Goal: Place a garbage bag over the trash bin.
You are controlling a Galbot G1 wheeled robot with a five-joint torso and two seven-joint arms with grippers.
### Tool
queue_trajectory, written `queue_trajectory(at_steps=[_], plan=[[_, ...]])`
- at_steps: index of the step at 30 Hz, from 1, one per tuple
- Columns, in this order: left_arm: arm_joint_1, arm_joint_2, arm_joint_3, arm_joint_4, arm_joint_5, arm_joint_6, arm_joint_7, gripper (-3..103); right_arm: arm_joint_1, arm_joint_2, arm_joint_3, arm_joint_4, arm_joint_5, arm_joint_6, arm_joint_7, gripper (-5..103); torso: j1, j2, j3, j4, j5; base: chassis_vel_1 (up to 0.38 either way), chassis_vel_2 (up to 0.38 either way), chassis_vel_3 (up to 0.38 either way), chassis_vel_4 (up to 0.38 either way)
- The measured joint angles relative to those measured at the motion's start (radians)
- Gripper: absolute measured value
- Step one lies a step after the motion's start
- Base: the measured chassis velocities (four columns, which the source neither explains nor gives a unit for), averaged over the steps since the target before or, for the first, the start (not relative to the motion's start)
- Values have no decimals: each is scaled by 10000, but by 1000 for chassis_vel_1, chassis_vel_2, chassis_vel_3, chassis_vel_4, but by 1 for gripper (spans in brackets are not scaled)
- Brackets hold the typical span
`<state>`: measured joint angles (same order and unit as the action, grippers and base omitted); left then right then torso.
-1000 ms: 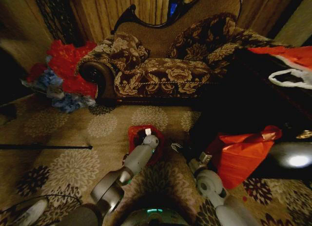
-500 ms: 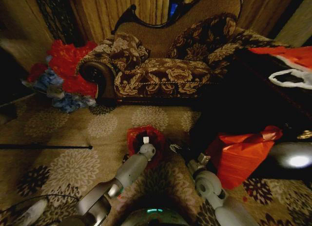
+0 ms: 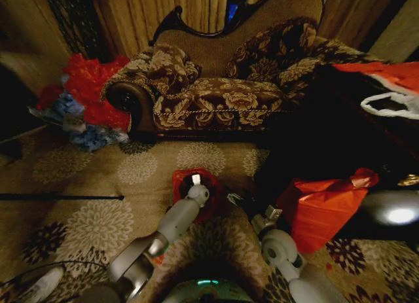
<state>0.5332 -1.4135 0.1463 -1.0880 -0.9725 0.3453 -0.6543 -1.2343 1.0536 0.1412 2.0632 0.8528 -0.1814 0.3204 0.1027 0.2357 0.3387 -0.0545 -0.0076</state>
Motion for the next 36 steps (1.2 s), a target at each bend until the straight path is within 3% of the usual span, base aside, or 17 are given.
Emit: queue_trajectory(at_steps=[2, 4, 6, 8, 14, 17, 18, 21, 23, 24, 25, 26, 28, 29, 32, 33, 36], plan=[[148, 184, -36, -320, -76, 124, 31, 0, 0, -2, -10, 20, 11, -17, 36, 100, 0, 0, 0, 1, 3, 0, 0, 0, 0], [500, 602, -105, -1331, -583, 773, -108, 0, 13, -8, -10, 61, 147, -63, 55, 100, -1, 0, 0, 3, 1, 0, 0, 0, 0], [643, 772, -116, -1798, -787, 968, -260, -3, 40, -6, 10, 120, 346, -127, 136, 100, -1, 0, -1, 2, 2, 0, 0, 0, 0], [839, 1027, -106, -2485, -943, 1007, -340, 7, 83, 3, 43, 252, 638, -180, 383, 100, 0, 0, -1, 1, 0, 0, 0, 0, 0], [1081, 1510, 0, -3658, -896, 681, -165, 23, -51, -41, 134, 456, 622, -194, 437, 100, 0, 0, -1, 1, 1, 0, 0, 0, 0], [1467, 2184, 5, -5245, -335, 753, -200, 39, -397, -153, 246, 699, 50, -190, 435, 100, -1, 0, -1, -2, 0, 0, 0, 0, 0], [1467, 2184, 5, -5245, -335, 753, -200, 39, -397, -153, 246, 699, 50, -190, 435, 100, -1, 0, -1, -2, 0, 0, 0, 0, 0], [1924, 3028, -135, -6747, 124, 816, -263, 49, -695, -385, 341, 807, -510, -60, 150, 100, -1, 0, -2, -1, 1, 0, 0, 0, 0], [2555, 3870, -498, -7904, 859, 780, 9, 60, -947, -514, 482, 812, -1085, 249, -258, 100, -1, 0, -2, -2, 2, 0, 0, 0, 0], [2891, 4193, -710, -8307, 1323, 745, 234, 60, -1032, -534, 546, 828, -1311, 349, -297, 100, -1, 1, -2, 0, 3, 0, 0, 0, 0], [3365, 4573, -1029, -8764, 2077, 646, 652, 66, -1172, -573, 631, 909, -1560, 426, -308, 100, -1, 0, -2, 3, 2, 0, 0, 0, 0], [3365, 4573, -1029, -8764, 2077, 646, 652, 66, -1172, -573, 631, 909, -1560, 426, -308, 100, -1, 0, -2, 3, 2, 0, 0, 0, 0], [5015, 5366, -2234, -9924, 3942, 284, 1585, 77, -1790, -729, 1086, 1420, -2052, 489, -299, 100, -1, 1, -3, 0, 1, 0, 0, 0, 0], [5015, 5366, -2234, -9924, 3942, 284, 1585, 77, -1790, -729, 1086, 1420, -2052, 489, -299, 100, -1, 1, -3, 0, 1, 0, 0, 0, 0], [7685, 5481, -4417, -11368, 4713, 181, 2300, 93, -2796, -575, 2000, 1866, -2715, 546, -379, 100, -2, 1, -3, 3, 3, 0, 0, 0, 0], [7685, 5481, -4417, -11368, 4713, 181, 2300, 93, -2796, -575, 2000, 1866, -2715, 546, -379, 100, -2, 1, -3, 3, 3, 0, 0, 0, 0], [10154, 4710, -6473, -12468, 5813, -192, 3256, 99, -4005, -8, 2896, 2056, -3730, 995, -887, 100, -3, 2, -5, -1, 4, 0, 0, 0, 0]])
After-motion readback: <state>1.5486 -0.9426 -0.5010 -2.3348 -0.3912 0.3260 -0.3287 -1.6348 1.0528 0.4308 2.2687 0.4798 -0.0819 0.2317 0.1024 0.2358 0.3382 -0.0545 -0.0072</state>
